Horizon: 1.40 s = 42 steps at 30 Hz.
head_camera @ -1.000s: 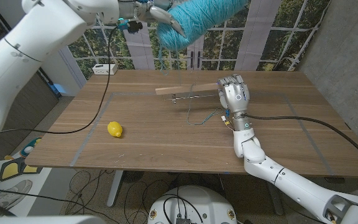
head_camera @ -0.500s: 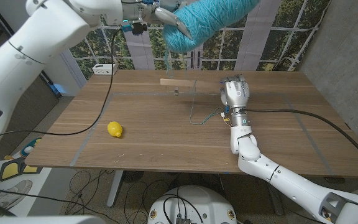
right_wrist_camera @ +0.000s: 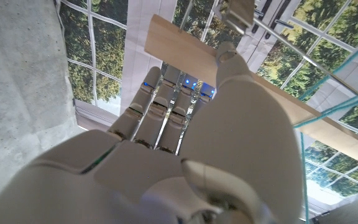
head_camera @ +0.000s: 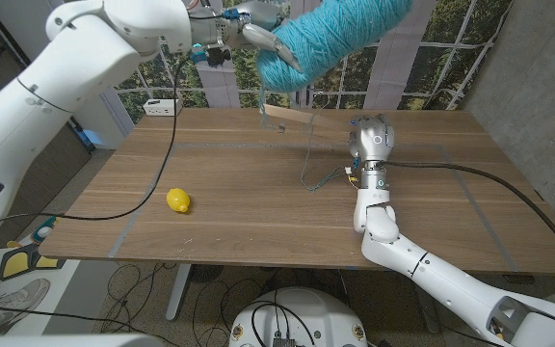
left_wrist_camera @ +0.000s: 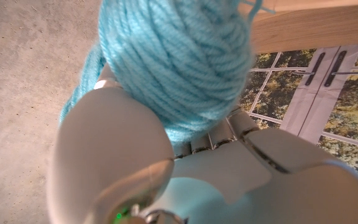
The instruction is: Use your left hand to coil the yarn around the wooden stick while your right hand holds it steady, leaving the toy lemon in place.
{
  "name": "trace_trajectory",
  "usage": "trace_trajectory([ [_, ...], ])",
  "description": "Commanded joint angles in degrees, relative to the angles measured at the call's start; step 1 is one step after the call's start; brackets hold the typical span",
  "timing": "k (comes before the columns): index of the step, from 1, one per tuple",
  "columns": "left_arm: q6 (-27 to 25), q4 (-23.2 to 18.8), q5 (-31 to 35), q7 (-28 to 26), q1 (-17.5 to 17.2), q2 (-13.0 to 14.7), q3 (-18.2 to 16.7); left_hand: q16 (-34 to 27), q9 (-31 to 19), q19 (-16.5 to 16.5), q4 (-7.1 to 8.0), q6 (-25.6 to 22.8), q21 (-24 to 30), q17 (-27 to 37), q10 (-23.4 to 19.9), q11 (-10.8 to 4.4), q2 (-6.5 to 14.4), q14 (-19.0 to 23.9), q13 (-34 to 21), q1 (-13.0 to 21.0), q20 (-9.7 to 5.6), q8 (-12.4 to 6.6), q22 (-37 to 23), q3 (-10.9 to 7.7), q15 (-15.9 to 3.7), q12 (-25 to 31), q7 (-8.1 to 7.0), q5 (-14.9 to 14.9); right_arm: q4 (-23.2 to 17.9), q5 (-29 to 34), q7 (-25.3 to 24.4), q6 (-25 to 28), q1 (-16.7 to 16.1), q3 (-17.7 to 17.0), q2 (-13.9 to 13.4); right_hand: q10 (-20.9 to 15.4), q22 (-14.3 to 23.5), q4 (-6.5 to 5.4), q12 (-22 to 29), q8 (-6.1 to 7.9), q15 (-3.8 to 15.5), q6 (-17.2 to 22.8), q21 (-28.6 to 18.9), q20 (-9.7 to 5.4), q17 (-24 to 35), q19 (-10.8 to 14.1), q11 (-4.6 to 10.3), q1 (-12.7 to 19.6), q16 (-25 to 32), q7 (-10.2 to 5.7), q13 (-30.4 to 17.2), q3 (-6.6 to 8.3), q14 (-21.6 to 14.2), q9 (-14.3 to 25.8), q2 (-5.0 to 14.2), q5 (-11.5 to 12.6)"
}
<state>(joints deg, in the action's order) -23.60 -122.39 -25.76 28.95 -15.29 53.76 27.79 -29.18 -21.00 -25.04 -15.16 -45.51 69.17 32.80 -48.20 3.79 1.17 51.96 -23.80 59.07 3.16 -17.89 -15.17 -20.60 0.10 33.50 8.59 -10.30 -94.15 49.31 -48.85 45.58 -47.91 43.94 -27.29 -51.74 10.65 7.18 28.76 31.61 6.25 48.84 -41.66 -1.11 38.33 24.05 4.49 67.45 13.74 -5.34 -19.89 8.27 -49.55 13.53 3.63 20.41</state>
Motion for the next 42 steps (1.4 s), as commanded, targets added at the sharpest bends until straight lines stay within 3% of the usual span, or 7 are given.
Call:
trace_trajectory([
  [1,3.04,-0.21,-1.71,1.17,-3.00,1.03,-0.58,-0.01,-0.10,0.36,6.95,-8.55,0.58,0.11,-10.00,-9.25,8.06,7.85,-11.12,7.65,0.06,0.09,0.02,-7.53,-10.51,0.34,-3.24,-0.11,-1.08,-3.84,-3.40,1.64,-0.37,-1.89,1.08,-6.47,-0.02,-0.20,0.08,0.18,5.44,10.05,-0.42,0.20,-0.04,0.33,-1.03,3.56,0.13,0.34,-0.25,0.56,-0.61,0.09,3.18,0.43],
  [15,5.69,-2.38,-4.33,0.56,-9.62,4.75,-3.59,0.09,-0.35,0.57,6.84,-8.67,1.45,0.40,-10.11,-9.52,8.01,7.81,-11.35,7.67,0.08,0.42,0.65,-7.69,-10.43,0.21,-3.02,-0.11,-0.64,-6.79,-8.32,1.83,-0.14,-3.89,2.05,-6.22,-0.02,-0.37,-0.09,0.04,5.41,9.95,-0.30,0.17,-0.45,-0.29,-0.94,3.18,-0.16,0.30,-0.61,0.77,-0.35,0.26,3.28,1.07],
  [28,11.80,-2.64,-7.86,-5.32,-23.06,9.89,-10.86,0.27,-0.55,0.91,6.81,-8.73,2.14,0.52,-10.19,-9.35,7.98,7.81,-11.30,7.62,0.13,0.72,1.17,-7.86,-10.36,-0.06,-3.13,-0.12,-1.89,-9.48,-11.87,1.87,-0.95,-6.60,2.05,-6.20,-0.05,-0.42,-0.18,-0.06,5.37,9.79,-0.14,0.16,-0.70,-0.85,-0.85,2.98,-0.17,0.17,-0.86,0.92,-0.45,0.44,3.28,1.55],
  [38,14.28,-1.16,-10.82,-9.92,-31.42,11.04,-14.67,0.25,-0.72,1.11,6.74,-8.86,2.74,0.82,-10.31,-9.32,7.98,7.81,-11.38,7.66,0.07,0.93,1.59,-7.92,-10.43,-0.19,-3.10,-0.11,-2.88,-11.71,-15.15,0.37,-2.21,-9.46,2.55,-6.42,-0.07,-0.32,-0.24,-0.09,5.42,9.99,-0.20,0.32,-0.92,-0.77,-0.91,2.97,-0.21,0.31,-0.91,1.08,-0.51,0.46,3.16,1.89],
  [42,14.53,-0.39,-11.49,-11.84,-33.62,10.57,-15.05,0.33,-0.78,1.16,6.82,-8.90,2.97,0.78,-10.30,-9.43,7.96,7.90,-11.46,7.55,0.06,1.03,1.75,-7.97,-10.47,-0.23,-3.15,-0.10,-1.93,-8.27,-15.15,-3.25,-4.00,-13.44,5.58,-6.54,-0.08,-0.29,-0.34,-0.13,5.35,9.98,-0.18,0.37,-1.06,-0.84,-1.09,2.93,-0.24,0.34,-0.81,1.16,-0.54,0.51,3.09,2.08],
])
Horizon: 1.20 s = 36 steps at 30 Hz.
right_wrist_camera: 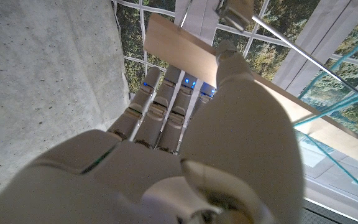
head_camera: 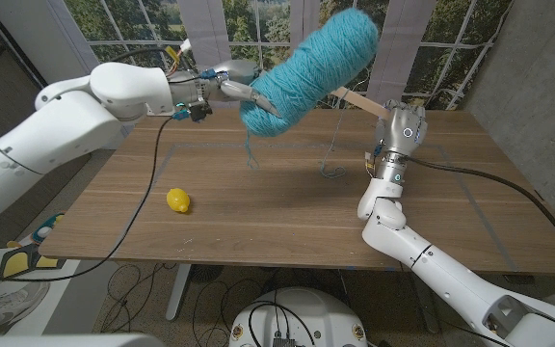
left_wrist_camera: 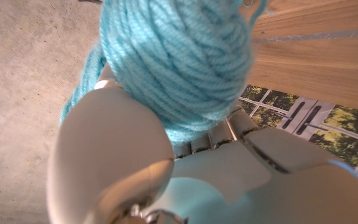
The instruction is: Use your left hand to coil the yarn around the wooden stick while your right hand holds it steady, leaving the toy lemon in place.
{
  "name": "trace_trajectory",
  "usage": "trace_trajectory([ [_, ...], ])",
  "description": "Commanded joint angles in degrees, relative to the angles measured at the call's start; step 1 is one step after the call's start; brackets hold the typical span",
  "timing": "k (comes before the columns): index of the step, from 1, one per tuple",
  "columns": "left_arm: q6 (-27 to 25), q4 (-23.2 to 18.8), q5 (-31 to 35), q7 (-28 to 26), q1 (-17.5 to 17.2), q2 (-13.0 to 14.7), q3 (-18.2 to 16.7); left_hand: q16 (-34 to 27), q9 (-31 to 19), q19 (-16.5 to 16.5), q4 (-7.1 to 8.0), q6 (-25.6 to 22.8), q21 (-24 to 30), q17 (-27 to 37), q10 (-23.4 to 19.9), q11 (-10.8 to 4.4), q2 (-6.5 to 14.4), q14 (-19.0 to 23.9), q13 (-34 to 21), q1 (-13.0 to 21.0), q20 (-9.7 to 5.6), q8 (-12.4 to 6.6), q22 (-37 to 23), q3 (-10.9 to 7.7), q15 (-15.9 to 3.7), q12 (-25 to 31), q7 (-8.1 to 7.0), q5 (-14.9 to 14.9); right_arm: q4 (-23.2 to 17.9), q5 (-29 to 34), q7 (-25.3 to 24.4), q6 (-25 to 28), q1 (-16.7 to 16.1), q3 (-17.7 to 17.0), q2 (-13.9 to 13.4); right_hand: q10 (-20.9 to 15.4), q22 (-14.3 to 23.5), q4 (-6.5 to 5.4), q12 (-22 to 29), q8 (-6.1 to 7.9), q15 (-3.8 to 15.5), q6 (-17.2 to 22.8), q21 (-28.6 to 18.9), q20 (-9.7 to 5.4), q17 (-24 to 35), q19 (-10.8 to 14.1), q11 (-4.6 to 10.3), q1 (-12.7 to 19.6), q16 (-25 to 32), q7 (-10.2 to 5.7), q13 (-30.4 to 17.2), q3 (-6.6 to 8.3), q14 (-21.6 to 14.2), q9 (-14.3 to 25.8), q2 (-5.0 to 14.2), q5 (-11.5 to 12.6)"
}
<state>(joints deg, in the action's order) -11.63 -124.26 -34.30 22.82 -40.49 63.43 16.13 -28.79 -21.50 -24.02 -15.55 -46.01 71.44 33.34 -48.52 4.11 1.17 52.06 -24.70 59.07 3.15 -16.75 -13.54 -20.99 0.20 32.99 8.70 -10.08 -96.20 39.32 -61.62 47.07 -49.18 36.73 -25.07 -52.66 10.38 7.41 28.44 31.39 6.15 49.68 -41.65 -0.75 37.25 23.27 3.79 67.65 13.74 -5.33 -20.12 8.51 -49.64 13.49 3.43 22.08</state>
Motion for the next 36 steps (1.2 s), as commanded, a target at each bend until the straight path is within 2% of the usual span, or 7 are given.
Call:
trace_trajectory([
  [1,2.45,1.62,-3.19,-5.82,-8.62,0.86,-3.39,-0.04,-0.27,0.15,7.14,-8.48,0.76,0.22,-9.94,-9.66,7.93,7.84,-10.63,7.61,0.07,-0.10,0.16,-7.64,-10.51,0.29,-3.25,-0.32,0.46,2.62,-2.38,-5.68,-3.12,-7.28,4.29,-5.65,0.19,-0.54,-0.01,0.10,5.43,9.23,-0.20,0.04,0.01,0.00,-0.40,2.68,-0.25,0.38,-0.61,0.93,-0.43,0.52,3.31,0.44],
  [8,2.16,2.42,-4.47,-8.67,-10.81,-0.44,-3.51,-0.01,-0.36,0.16,7.15,-8.48,1.16,0.32,-9.96,-9.58,7.90,7.91,-10.69,7.55,0.07,0.08,0.41,-7.67,-10.43,0.19,-3.23,-0.31,1.52,5.90,-2.38,-10.21,-4.77,-11.50,7.75,-5.73,0.17,-0.50,-0.11,0.01,5.42,9.28,-0.22,0.09,-0.15,0.05,-0.36,2.59,-0.29,0.32,-0.59,1.02,-0.46,0.49,3.18,0.66],
  [21,4.32,4.25,-6.26,-16.39,-16.38,-5.21,-4.20,0.07,-0.50,0.35,7.09,-8.79,1.90,0.50,-10.06,-9.51,7.86,7.99,-10.64,7.52,0.12,0.34,0.88,-7.81,-10.41,-0.09,-3.02,-0.29,2.34,7.94,-2.38,-13.40,-5.83,-15.43,11.83,-5.80,0.15,-0.54,-0.26,-0.14,5.34,9.32,-0.17,0.23,-0.39,-0.09,-0.33,2.34,-0.32,0.38,-0.71,1.26,-0.43,0.52,3.17,1.09],
  [23,2.75,3.53,-6.79,-20.03,-17.63,-6.09,-4.59,0.11,-0.51,0.34,7.07,-8.80,2.01,0.51,-10.22,-9.55,7.84,7.99,-10.62,7.52,0.13,0.39,0.94,-7.84,-10.46,-0.07,-3.02,-0.29,2.54,8.32,-2.38,-14.02,-5.96,-16.17,12.64,-5.79,0.14,-0.52,-0.31,-0.13,5.30,9.30,-0.17,0.28,-0.43,-0.09,-0.29,2.34,-0.31,0.41,-0.70,1.31,-0.45,0.60,3.17,1.15],
  [24,3.24,4.15,-6.72,-18.88,-17.58,-5.87,-4.32,0.11,-0.56,0.39,7.07,-8.80,2.05,0.51,-10.28,-9.53,7.81,8.04,-10.59,7.51,0.08,0.40,0.98,-7.84,-10.46,-0.09,-3.01,-0.29,2.60,8.48,-2.38,-14.40,-6.04,-16.52,13.00,-5.73,0.14,-0.54,-0.34,-0.16,5.27,9.21,-0.15,0.26,-0.41,-0.16,-0.28,2.30,-0.30,0.43,-0.71,1.32,-0.45,0.62,3.20,1.16],
  [29,3.62,5.49,-8.55,-21.51,-18.90,-8.77,-4.09,0.10,-0.62,0.37,6.98,-9.07,2.42,0.58,-10.39,-9.43,7.71,8.21,-10.61,7.54,0.08,0.48,1.18,-7.90,-10.45,-0.17,-2.92,-0.28,2.79,8.62,-2.38,-17.01,-6.44,-18.44,14.83,-5.94,0.14,-0.48,-0.42,-0.18,5.21,9.29,-0.18,0.36,-0.51,-0.07,-0.48,2.28,-0.26,0.54,-0.60,1.43,-0.53,0.66,3.13,1.30],
  [36,9.11,10.08,-9.44,-21.72,-18.76,-14.97,-2.03,0.18,-0.69,0.50,7.04,-9.05,2.74,0.64,-10.52,-9.51,7.73,8.22,-10.49,7.45,0.13,0.66,1.38,-7.94,-10.34,-0.33,-2.96,-0.26,1.91,5.23,-2.38,-21.97,-7.00,-20.27,16.20,-5.83,0.15,-0.43,-0.54,-0.28,5.16,9.22,-0.15,0.34,-0.50,-0.20,-0.43,2.24,-0.22,0.53,-0.65,1.53,-0.44,0.68,3.09,1.43],
])
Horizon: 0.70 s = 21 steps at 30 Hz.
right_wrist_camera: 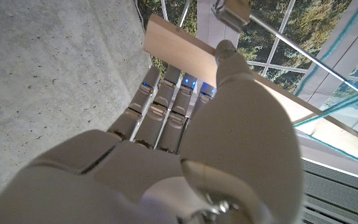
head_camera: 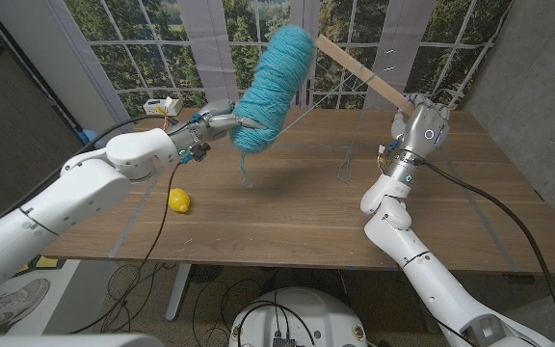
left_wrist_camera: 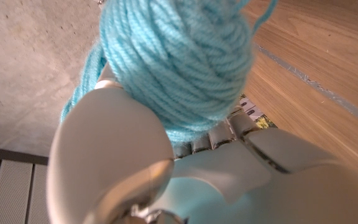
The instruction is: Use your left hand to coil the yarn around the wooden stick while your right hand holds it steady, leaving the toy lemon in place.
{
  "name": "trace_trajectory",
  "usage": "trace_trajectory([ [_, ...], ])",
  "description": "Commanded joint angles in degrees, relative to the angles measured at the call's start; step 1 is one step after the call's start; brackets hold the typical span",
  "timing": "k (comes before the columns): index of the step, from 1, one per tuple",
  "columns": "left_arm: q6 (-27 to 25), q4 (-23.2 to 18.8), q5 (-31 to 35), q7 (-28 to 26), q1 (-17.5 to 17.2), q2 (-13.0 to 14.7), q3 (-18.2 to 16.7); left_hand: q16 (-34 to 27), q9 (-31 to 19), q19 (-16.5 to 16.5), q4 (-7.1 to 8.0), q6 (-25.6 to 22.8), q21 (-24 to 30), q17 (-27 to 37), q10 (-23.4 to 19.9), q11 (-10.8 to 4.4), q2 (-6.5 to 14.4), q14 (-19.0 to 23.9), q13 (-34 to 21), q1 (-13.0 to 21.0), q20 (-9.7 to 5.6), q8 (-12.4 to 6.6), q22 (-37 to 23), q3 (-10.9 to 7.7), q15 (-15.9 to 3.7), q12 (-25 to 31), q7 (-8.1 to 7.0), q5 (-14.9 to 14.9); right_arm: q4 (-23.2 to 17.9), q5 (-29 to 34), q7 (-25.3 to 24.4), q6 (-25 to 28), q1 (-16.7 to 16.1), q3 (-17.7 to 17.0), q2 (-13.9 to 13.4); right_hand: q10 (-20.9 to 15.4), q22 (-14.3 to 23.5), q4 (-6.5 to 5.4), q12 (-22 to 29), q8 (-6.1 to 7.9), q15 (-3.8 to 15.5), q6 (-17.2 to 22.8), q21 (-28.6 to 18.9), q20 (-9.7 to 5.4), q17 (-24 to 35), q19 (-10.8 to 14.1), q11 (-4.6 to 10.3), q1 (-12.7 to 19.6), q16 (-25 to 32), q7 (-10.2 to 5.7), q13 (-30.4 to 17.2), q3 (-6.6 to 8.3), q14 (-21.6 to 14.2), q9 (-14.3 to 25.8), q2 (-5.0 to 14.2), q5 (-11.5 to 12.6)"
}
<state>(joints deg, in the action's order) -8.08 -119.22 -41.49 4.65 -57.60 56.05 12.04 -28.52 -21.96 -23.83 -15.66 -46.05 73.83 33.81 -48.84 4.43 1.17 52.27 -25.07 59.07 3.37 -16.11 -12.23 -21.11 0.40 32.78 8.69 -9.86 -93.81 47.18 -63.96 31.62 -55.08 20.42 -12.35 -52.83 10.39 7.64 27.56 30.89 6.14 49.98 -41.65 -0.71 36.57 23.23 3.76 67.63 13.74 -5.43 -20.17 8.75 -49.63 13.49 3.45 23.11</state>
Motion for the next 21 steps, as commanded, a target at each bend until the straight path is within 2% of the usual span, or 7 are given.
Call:
trace_trajectory([
  [1,6.30,5.56,-2.34,-4.60,-1.76,-9.03,2.41,-0.09,-0.23,0.31,7.13,-9.06,0.40,0.15,-10.19,-9.91,7.67,8.11,-10.19,7.44,-0.12,0.03,0.09,-7.85,-10.58,-0.10,-3.02,-0.49,-0.49,-2.78,-0.04,-6.89,-1.13,-4.10,3.59,-5.63,0.14,-0.70,0.32,0.21,5.13,8.90,-0.13,0.29,0.22,-0.20,-0.45,2.23,-0.20,0.64,-0.62,1.30,-0.38,0.69,3.12,0.40],
  [5,5.09,6.81,-4.36,-6.80,-1.16,-11.69,3.36,-0.15,-0.28,0.33,7.13,-9.20,0.58,0.28,-10.17,-9.92,7.66,8.15,-10.22,7.42,-0.09,0.06,0.19,-7.82,-10.51,-0.17,-3.02,-0.48,-0.36,-3.09,-0.04,-8.80,-1.30,-4.62,3.62,-5.66,0.14,-0.66,0.33,0.18,5.13,9.00,-0.14,0.34,0.36,-0.21,-0.47,2.25,-0.15,0.70,-0.71,1.33,-0.14,0.67,3.14,0.45],
  [8,3.30,7.50,-5.36,-8.69,-0.55,-12.68,3.90,-0.05,-0.32,0.34,7.14,-9.24,0.77,0.19,-10.29,-9.95,7.63,8.29,-10.23,7.38,-0.11,0.13,0.28,-7.91,-10.52,-0.21,-3.04,-0.49,-0.24,-3.12,-0.04,-11.02,-1.74,-5.41,3.86,-5.60,0.14,-0.68,0.27,0.10,5.08,8.90,-0.08,0.24,0.37,-0.36,-0.35,2.17,-0.16,0.49,-0.71,1.33,-0.04,0.66,3.10,0.48],
  [12,1.49,8.25,-6.83,-10.77,0.18,-13.89,4.26,-0.10,-0.34,0.25,7.07,-9.38,0.97,0.31,-10.36,-9.95,7.60,8.32,-10.28,7.45,-0.13,0.16,0.37,-7.93,-10.50,-0.23,-3.18,-0.49,-0.18,-3.79,-0.04,-15.09,-2.48,-6.10,2.81,-5.32,0.14,-0.55,0.16,0.07,5.26,8.79,0.05,-0.07,0.71,-0.73,-0.02,2.30,-0.02,0.36,-0.81,1.28,0.36,0.78,3.04,0.46],
  [13,0.74,8.40,-6.95,-11.62,0.70,-14.13,4.40,-0.11,-0.35,0.19,7.05,-9.37,1.02,0.30,-10.37,-10.00,7.57,8.39,-10.28,7.46,-0.18,0.18,0.39,-7.94,-10.50,-0.24,-3.07,-0.48,-0.30,-4.90,-0.04,-17.16,-2.77,-5.90,1.40,-5.21,0.15,-0.50,0.12,0.04,5.36,8.67,0.06,-0.23,0.84,-0.79,0.08,2.37,0.01,0.27,-0.85,1.26,0.57,0.84,3.04,0.45],
  [17,0.80,9.44,-7.81,-11.42,1.57,-14.84,4.40,-0.04,-0.30,0.21,7.08,-9.44,1.21,0.22,-10.51,-10.03,7.53,8.57,-10.21,7.38,-0.26,0.28,0.48,-8.01,-10.52,-0.31,-3.09,-0.48,-0.25,-6.41,-0.04,-20.69,-3.15,-5.70,-0.46,-4.71,0.20,-0.42,-0.03,-0.07,5.66,8.13,0.02,-0.81,1.44,-0.79,0.76,2.48,0.24,-0.32,-1.03,1.03,1.26,1.14,3.00,0.30],
  [21,-0.83,9.48,-8.19,-13.42,3.10,-15.24,4.35,-0.03,-0.40,0.23,7.10,-9.40,1.46,0.37,-10.54,-10.02,7.58,8.49,-10.21,7.36,-0.29,0.38,0.59,-8.03,-10.55,-0.42,-3.11,-0.46,-0.16,-10.81,0.69,-27.72,-3.19,-3.33,-7.32,-3.33,0.37,-0.53,-0.45,-0.19,6.08,7.19,-0.22,-2.40,2.62,-0.65,2.03,2.37,0.72,-1.40,-1.39,0.29,2.50,1.77,2.96,-0.25],
])
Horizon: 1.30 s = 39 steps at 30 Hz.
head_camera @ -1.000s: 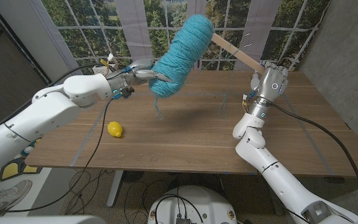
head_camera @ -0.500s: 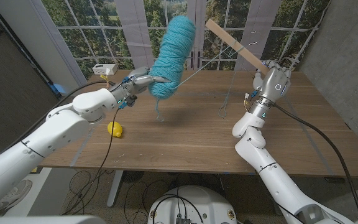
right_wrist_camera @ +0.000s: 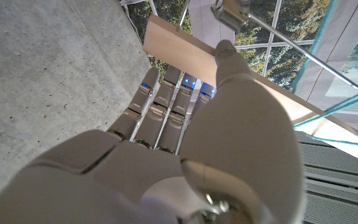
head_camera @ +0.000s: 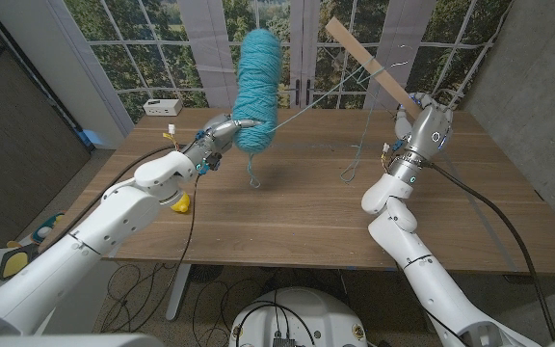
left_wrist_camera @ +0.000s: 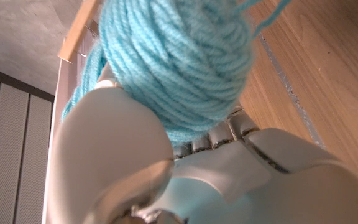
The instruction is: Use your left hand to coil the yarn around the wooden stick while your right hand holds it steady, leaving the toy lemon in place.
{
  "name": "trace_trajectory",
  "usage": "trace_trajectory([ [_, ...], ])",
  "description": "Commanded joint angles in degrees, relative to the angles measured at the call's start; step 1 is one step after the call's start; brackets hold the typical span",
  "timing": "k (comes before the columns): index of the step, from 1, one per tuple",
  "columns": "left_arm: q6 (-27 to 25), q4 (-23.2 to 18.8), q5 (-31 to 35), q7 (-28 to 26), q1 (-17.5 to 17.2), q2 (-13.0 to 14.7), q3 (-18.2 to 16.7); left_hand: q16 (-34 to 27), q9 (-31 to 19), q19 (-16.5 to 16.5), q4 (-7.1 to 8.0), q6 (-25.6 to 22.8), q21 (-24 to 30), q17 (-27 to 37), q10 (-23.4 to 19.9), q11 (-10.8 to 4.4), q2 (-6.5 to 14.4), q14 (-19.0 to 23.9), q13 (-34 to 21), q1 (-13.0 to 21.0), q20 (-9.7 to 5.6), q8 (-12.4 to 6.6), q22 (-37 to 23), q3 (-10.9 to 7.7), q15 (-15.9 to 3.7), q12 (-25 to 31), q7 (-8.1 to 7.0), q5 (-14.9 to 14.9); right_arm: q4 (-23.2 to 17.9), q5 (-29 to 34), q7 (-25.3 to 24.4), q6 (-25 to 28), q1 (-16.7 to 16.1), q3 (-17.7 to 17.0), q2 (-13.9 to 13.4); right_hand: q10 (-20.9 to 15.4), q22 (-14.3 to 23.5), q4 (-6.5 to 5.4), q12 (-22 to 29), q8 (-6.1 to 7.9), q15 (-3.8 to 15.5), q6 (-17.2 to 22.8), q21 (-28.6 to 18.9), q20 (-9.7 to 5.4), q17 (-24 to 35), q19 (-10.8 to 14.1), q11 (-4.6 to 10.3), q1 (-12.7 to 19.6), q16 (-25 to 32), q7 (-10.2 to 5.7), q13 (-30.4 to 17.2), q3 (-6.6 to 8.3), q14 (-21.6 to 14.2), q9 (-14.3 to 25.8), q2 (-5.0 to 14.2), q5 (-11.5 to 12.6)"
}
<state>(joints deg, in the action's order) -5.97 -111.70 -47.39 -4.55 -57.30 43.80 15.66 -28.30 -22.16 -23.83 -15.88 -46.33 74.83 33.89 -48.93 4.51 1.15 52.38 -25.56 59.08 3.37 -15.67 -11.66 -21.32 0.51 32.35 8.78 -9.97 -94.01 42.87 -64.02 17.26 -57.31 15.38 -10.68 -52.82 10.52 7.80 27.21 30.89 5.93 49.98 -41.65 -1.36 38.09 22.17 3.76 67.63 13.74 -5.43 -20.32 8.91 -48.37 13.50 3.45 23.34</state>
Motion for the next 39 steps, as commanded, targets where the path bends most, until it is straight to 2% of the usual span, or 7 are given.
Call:
trace_trajectory([
  [1,-3.11,2.26,-2.36,-3.59,3.23,-2.77,0.82,-0.29,-0.20,0.19,7.31,-9.21,0.51,0.29,-10.58,-9.99,7.59,8.52,-9.68,7.36,-0.29,-0.06,0.05,-7.83,-10.62,0.01,-3.20,-0.34,-0.13,-7.09,0.97,-14.11,-0.92,2.30,-10.22,-3.04,0.29,-0.70,-0.19,-0.18,6.47,7.04,-0.27,-2.03,1.40,0.34,2.39,2.40,0.82,-1.59,-1.34,-0.05,1.60,1.94,2.97,-0.64],
  [6,-4.63,1.68,-2.26,-5.81,4.38,-2.95,0.86,-0.21,-0.21,0.16,7.33,-9.22,0.73,0.32,-10.70,-10.21,7.56,8.50,-9.67,7.29,-0.29,0.06,0.14,-7.87,-10.65,-0.05,-3.11,-0.32,-0.85,-9.33,0.55,-16.53,-0.56,4.70,-13.73,-1.89,0.49,-1.05,-0.52,-0.20,6.79,6.23,-0.45,-3.04,2.45,-0.08,3.93,2.27,1.01,-2.87,-1.82,-0.72,3.35,2.73,3.53,-1.38],
  [12,-6.16,1.27,-2.39,-6.90,5.76,-2.73,0.75,-0.11,-0.29,0.28,7.35,-9.27,0.96,0.24,-10.57,-10.22,7.52,8.68,-9.91,7.20,-0.31,0.15,0.25,-7.98,-10.55,-0.09,-3.17,-0.32,-2.56,-9.80,0.75,-18.83,-0.61,6.89,-17.44,-1.42,0.59,-1.40,-0.62,-0.17,6.96,5.92,-0.52,-3.58,2.94,-0.57,4.66,2.00,0.96,-4.02,-2.20,-1.24,4.52,3.25,3.88,-1.92],
  [16,-7.42,0.37,-2.58,-7.69,6.67,-2.36,0.55,-0.18,-0.31,0.35,7.29,-9.37,1.11,0.47,-10.60,-10.14,7.51,8.54,-9.96,7.25,-0.27,0.19,0.30,-7.94,-10.63,-0.13,-3.13,-0.29,-4.06,-7.97,0.90,-17.31,-0.69,8.13,-19.06,-1.23,0.62,-1.52,-0.67,-0.19,7.03,5.85,-0.58,-3.83,3.15,-0.74,5.15,1.91,0.97,-4.56,-2.38,-1.51,4.95,3.40,3.93,-2.16],
  [21,-10.13,-1.36,-2.06,-7.82,8.46,-0.20,0.34,-0.09,-0.38,0.34,7.30,-9.45,1.36,0.43,-10.65,-9.98,7.49,8.66,-9.83,7.19,-0.27,0.28,0.39,-8.05,-10.54,-0.32,-3.13,-0.30,-5.00,-6.45,1.25,-16.19,-0.75,9.47,-20.81,-0.97,0.64,-1.63,-0.78,-0.29,7.06,5.88,-0.60,-4.21,3.19,-1.01,5.79,1.83,0.75,-5.20,-2.58,-1.79,5.61,3.36,3.95,-2.38],
  [28,-16.86,-5.47,-0.66,-11.50,11.71,3.13,0.11,-0.03,-0.43,0.41,7.30,-9.45,1.61,0.47,-10.78,-10.07,7.49,8.71,-9.89,7.16,-0.20,0.41,0.47,-8.14,-10.56,-0.38,-2.97,-0.30,-6.42,-2.58,1.53,-12.48,-1.00,11.55,-22.53,-0.99,0.64,-1.71,-0.81,-0.42,7.13,5.88,-0.64,-4.47,3.19,-1.29,6.21,1.82,0.52,-5.74,-2.82,-2.12,6.25,3.36,3.96,-2.59],
  [39,-29.67,-11.39,1.89,-14.15,19.87,8.42,0.64,-0.08,-0.49,0.47,7.07,-9.68,1.98,0.63,-10.89,-9.83,7.37,8.90,-10.04,7.35,-0.19,0.55,0.57,-8.27,-10.46,-0.46,-2.87,-0.28,-6.13,1.92,2.37,-7.76,0.06,15.18,-24.22,-1.14,0.62,-1.64,-0.82,-0.51,7.29,6.42,-0.80,-4.67,3.31,-1.35,6.45,2.15,0.49,-5.94,-3.12,-2.43,6.61,3.12,4.03,-2.79],
])
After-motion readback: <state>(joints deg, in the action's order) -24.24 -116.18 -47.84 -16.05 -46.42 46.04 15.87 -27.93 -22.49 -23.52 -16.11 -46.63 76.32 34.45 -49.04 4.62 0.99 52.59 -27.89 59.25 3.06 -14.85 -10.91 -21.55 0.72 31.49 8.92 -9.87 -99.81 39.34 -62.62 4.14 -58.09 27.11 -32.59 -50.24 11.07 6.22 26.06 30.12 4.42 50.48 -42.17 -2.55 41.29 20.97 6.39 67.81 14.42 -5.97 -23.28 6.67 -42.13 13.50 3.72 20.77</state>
